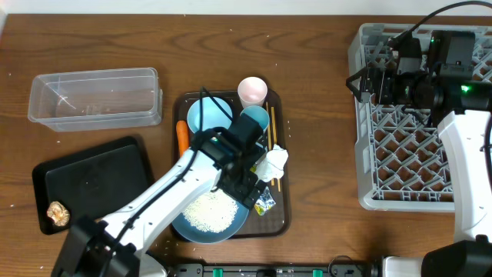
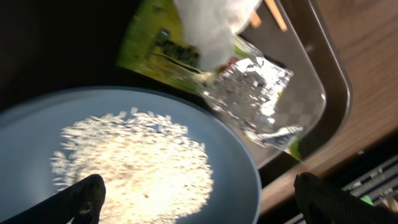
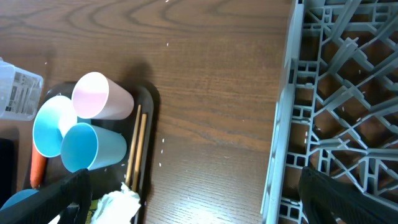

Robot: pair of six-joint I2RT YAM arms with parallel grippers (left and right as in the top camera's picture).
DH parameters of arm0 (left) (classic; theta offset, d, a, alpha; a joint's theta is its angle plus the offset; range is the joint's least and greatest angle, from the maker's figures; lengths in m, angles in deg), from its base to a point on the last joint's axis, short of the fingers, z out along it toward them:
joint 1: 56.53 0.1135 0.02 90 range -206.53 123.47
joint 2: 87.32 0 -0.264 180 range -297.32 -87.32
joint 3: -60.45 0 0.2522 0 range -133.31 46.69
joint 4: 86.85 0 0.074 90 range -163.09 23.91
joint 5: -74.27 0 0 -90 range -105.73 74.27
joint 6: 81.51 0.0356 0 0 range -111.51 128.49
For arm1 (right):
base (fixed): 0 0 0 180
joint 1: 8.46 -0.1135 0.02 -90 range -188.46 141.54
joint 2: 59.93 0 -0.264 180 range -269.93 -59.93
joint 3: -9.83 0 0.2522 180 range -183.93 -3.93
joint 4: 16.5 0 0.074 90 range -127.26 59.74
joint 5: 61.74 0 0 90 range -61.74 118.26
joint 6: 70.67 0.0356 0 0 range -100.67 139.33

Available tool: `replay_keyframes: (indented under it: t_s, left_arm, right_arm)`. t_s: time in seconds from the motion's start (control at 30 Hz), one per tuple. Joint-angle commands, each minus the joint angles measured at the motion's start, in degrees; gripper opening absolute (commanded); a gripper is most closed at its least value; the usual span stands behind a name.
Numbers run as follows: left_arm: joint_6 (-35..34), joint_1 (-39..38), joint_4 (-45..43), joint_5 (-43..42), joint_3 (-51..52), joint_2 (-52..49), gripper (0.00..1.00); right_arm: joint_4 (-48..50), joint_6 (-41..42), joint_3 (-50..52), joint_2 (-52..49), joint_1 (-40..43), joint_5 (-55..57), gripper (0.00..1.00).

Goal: Sort waste into correct bins and load items into the dishwasher rack
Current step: 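Carry the empty bowl back and set it on the brown tray, then grasp the rim of the blue rice plate with the left gripper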

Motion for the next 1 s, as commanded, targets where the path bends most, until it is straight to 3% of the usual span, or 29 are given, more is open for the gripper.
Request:
replay_keyframes:
  t_s: [0.0, 0.33, 0.47, 0.57, 0.7, 0.97]
  left_arm:
    - [-0.63, -1.38, 0.28, -2.16, 1.22, -2.12, 0.98]
    - [-0.59, -4.0, 0.09, -1.64, 2.45, -10.75, 0.99]
    - [-0.61, -4.0, -0.17, 3.08, 2.49, -14.6, 0.9]
    - [-0.61, -4.0, -1.11, 5.09, 2.51, -16.74, 0.89]
    - [-0.61, -4.0, -2.32, 6.4, 2.49, -17.33, 0.73]
    - [-0.66, -3.93, -2.51, 8.52, 2.36, -17.29, 0.67]
  right_arm:
    - [-0.2, -0.26, -1.05, -0.04, -0.42, -0.11, 0.99]
    - [-1.16, -0.26, -1.05, -0.04, -0.42, -0.11, 0.99]
    - [-1.31, -0.26, -1.05, -0.04, -0.42, -0.11, 0.99]
    - [-1.38, -0.26, -1.05, -0.04, -0.42, -0.11, 0.99]
    - [-1.42, -0.26, -1.05, -0.04, -0.42, -0.09, 0.99]
    - [-0.57, -0.26, -1.05, -0.04, -0.42, -0.09, 0.99]
